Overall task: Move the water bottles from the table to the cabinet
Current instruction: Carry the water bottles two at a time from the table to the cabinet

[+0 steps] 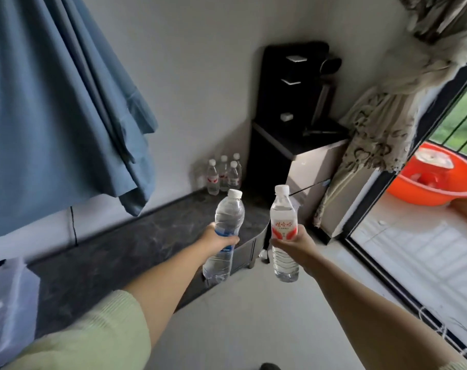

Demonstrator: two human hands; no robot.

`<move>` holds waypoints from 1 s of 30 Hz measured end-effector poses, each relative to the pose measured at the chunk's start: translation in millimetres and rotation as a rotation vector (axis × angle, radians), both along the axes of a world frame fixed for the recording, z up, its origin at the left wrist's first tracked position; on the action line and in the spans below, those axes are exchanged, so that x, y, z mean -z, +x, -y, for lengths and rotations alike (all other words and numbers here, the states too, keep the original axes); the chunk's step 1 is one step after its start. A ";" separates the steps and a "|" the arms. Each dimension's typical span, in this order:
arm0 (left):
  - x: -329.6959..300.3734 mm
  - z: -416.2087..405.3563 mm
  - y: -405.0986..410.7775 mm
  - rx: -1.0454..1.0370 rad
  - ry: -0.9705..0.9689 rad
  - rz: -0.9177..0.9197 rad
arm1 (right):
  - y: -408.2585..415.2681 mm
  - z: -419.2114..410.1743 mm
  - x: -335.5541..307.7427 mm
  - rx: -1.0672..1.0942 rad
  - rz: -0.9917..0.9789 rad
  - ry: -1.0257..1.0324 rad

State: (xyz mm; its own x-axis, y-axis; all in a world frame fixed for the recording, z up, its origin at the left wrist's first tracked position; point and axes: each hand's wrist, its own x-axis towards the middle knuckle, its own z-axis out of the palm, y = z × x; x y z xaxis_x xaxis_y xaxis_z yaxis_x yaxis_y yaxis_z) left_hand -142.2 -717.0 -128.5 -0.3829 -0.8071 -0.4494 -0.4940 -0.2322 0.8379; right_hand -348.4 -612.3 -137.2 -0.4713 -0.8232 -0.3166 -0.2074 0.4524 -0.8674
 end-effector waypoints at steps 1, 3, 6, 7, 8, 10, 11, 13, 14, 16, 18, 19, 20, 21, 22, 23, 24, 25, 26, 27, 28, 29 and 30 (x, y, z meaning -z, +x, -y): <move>3.5 14.6 -4.8 -0.004 0.002 0.001 | -6.2 16.6 4.2 0.003 -0.001 0.016; 7.1 38.0 -15.1 -0.010 0.014 0.005 | -19.7 47.0 13.5 0.026 -0.020 0.056; 17.2 83.7 -34.6 -0.013 0.025 0.017 | -42.5 104.9 25.4 0.012 -0.013 0.069; 22.3 101.6 -42.1 -0.023 0.022 0.032 | -50.6 125.7 30.2 0.007 -0.003 0.065; 28.7 120.2 -50.2 -0.040 0.020 0.055 | -59.5 147.1 34.5 -0.004 0.013 0.056; 41.3 154.0 -64.5 -0.088 0.021 0.104 | -80.6 186.5 43.9 -0.028 0.021 0.060; 42.8 170.6 -73.6 -0.115 0.022 0.116 | -92.4 206.8 45.9 -0.045 0.030 0.071; 39.6 198.9 -91.9 -0.162 0.021 0.140 | -116.7 243.6 52.1 -0.078 0.037 0.096; 41.2 213.2 -100.5 -0.190 0.021 0.135 | -128.9 261.8 54.6 -0.082 0.041 0.099; 50.6 239.2 -115.1 -0.246 0.023 0.133 | -147.7 294.4 64.6 -0.086 0.041 0.096; 59.5 255.3 -125.9 -0.280 0.049 0.120 | -154.8 314.6 73.0 -0.071 0.041 0.101; 68.9 266.5 -131.5 -0.285 0.068 0.109 | -158.2 326.8 80.8 -0.062 0.037 0.116; 74.5 275.2 -136.8 -0.285 0.085 0.100 | -160.7 338.4 87.2 -0.061 0.038 0.118; 82.0 286.1 -142.3 -0.287 0.098 0.095 | -163.6 352.1 94.3 -0.074 0.041 0.120; 90.8 297.4 -146.9 -0.299 0.115 0.088 | -166.8 366.6 104.3 -0.091 0.036 0.126; 99.3 307.8 -151.3 -0.314 0.125 0.076 | -168.5 380.2 113.8 -0.112 0.026 0.125; 108.4 318.7 -155.6 -0.335 0.130 0.056 | -169.5 393.3 124.6 -0.126 0.017 0.122; 121.9 329.8 -159.7 -0.349 0.139 0.037 | -169.7 405.0 137.5 -0.126 0.019 0.119; 139.5 341.4 -164.0 -0.364 0.155 0.017 | -169.0 417.1 151.0 -0.108 0.022 0.117; 150.8 349.0 -166.3 -0.375 0.161 -0.002 | -167.8 425.5 159.4 -0.088 0.020 0.110; 160.6 354.3 -167.9 -0.396 0.167 -0.017 | -166.3 432.3 165.6 -0.071 0.021 0.095; 173.9 362.2 -171.3 -0.425 0.167 -0.032 | -166.6 441.0 177.0 -0.052 0.024 0.085; 184.8 370.5 -175.5 -0.463 0.152 -0.055 | -166.6 451.0 190.4 -0.027 0.021 0.076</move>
State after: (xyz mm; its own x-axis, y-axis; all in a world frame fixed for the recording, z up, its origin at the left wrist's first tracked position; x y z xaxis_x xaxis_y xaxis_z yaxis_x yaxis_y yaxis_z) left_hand -317.7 -1087.4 -313.3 -0.0260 -0.8248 -0.5649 -0.2663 -0.5389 0.7992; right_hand -515.0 -1063.2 -327.6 -0.4419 -0.8088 -0.3879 -0.2023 0.5112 -0.8353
